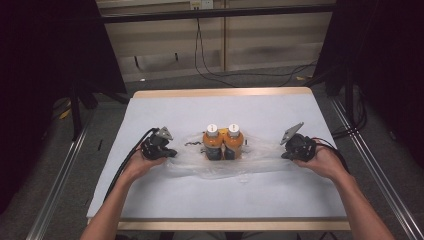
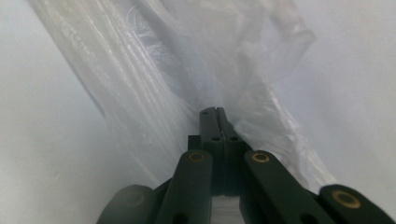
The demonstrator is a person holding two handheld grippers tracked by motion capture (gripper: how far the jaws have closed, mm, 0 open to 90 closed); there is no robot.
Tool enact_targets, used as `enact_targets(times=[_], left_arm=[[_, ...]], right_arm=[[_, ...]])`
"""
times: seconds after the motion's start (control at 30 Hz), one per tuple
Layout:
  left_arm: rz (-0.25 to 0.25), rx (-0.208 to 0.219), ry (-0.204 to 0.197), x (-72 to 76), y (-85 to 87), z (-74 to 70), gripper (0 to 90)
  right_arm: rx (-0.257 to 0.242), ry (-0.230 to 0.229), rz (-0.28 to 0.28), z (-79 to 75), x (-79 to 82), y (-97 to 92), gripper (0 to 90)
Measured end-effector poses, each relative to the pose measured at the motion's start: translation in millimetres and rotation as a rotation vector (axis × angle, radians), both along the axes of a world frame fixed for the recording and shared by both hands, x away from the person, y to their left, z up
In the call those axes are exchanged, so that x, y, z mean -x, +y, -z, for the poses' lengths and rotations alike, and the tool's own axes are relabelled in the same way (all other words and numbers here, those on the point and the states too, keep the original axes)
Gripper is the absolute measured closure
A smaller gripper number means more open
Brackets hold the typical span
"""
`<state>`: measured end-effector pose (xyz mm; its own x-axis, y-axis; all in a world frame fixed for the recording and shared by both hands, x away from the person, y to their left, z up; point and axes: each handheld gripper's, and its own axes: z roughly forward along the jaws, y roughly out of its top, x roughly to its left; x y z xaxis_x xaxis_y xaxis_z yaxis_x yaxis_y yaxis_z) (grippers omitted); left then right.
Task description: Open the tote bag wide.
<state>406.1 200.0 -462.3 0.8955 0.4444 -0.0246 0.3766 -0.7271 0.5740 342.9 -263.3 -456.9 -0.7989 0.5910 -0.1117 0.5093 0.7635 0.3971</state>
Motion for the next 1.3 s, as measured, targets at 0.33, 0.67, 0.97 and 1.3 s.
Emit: enact_targets(times=[0.33, 0.67, 0.97, 1.3], left_arm=[[0.013, 0.196, -0.047, 15.1, -6.9, -27.4, 90.0], [0.097, 0.286, -0.075, 46.5, -41.1, -46.9, 90.0], [0.125, 0.294, -0.049, 58.3, -87.7, -29.6, 90.0], [0.111, 0.276, -0.075, 59.6, -117.8, -15.3, 90.0]], right_arm=[[-0.238, -0.048, 0.005, -10.0, 2.4, 6.3, 90.0], [-0.412, -0.101, -0.024, -29.3, 6.9, 17.8, 90.0], [-0.439, -0.118, -0.058, -39.0, -24.6, 55.4, 90.0], [-0.418, -0.045, -0.078, -22.4, -50.8, 83.8, 90.0]])
